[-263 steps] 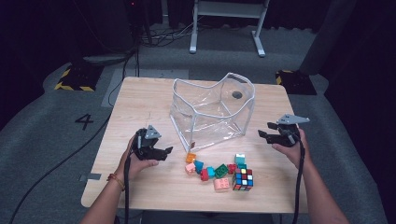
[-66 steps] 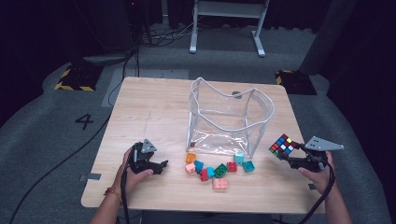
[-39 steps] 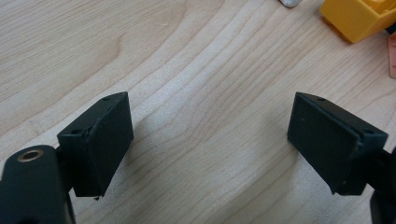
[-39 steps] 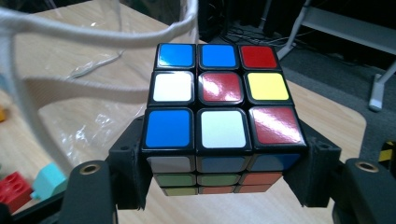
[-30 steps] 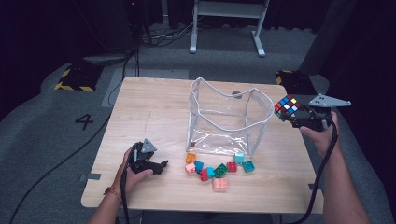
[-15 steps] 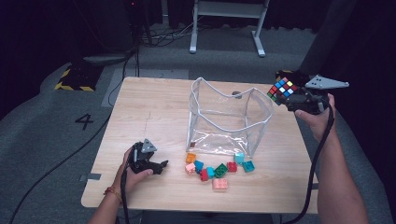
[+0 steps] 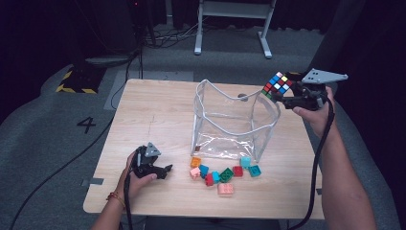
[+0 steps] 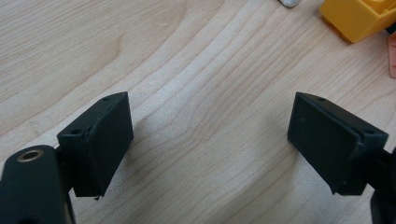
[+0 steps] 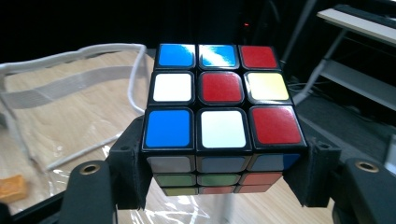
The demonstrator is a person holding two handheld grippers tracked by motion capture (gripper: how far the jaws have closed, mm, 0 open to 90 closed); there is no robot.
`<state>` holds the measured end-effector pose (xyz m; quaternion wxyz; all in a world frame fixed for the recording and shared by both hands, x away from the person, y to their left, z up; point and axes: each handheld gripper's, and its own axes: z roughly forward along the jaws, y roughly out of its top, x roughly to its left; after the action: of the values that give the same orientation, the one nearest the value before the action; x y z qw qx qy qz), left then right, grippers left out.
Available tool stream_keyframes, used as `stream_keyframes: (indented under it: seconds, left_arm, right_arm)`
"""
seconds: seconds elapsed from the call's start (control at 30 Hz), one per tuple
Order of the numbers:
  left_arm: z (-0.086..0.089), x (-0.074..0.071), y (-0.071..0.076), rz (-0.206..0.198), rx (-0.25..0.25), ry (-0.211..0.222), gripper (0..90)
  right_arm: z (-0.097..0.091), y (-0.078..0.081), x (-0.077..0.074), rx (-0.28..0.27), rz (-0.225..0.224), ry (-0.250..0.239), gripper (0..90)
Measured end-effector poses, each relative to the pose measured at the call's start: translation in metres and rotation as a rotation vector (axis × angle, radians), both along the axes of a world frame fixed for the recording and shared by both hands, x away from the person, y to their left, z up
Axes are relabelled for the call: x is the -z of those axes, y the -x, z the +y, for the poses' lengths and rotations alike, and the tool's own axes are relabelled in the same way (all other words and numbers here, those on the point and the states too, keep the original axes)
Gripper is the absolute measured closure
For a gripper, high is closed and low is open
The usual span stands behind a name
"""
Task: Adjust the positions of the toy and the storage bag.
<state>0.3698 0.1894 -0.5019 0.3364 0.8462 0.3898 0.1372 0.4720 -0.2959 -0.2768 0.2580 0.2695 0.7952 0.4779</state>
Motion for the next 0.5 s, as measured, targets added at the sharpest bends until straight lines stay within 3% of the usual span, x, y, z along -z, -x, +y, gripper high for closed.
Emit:
stream_keyframes:
  seconds: [0.33, 0.5]
  left_arm:
    - [0.000, 0.000, 0.000, -0.001, 0.000, 0.001, 14.3]
    - [0.000, 0.000, 0.000, -0.001, 0.002, 0.001, 14.3]
  right_arm:
    - [0.034, -0.005, 0.008, -0.099, 0.033, 0.010, 34.1]
    - [0.051, -0.004, 0.013, -0.190, 0.059, 0.022, 34.1]
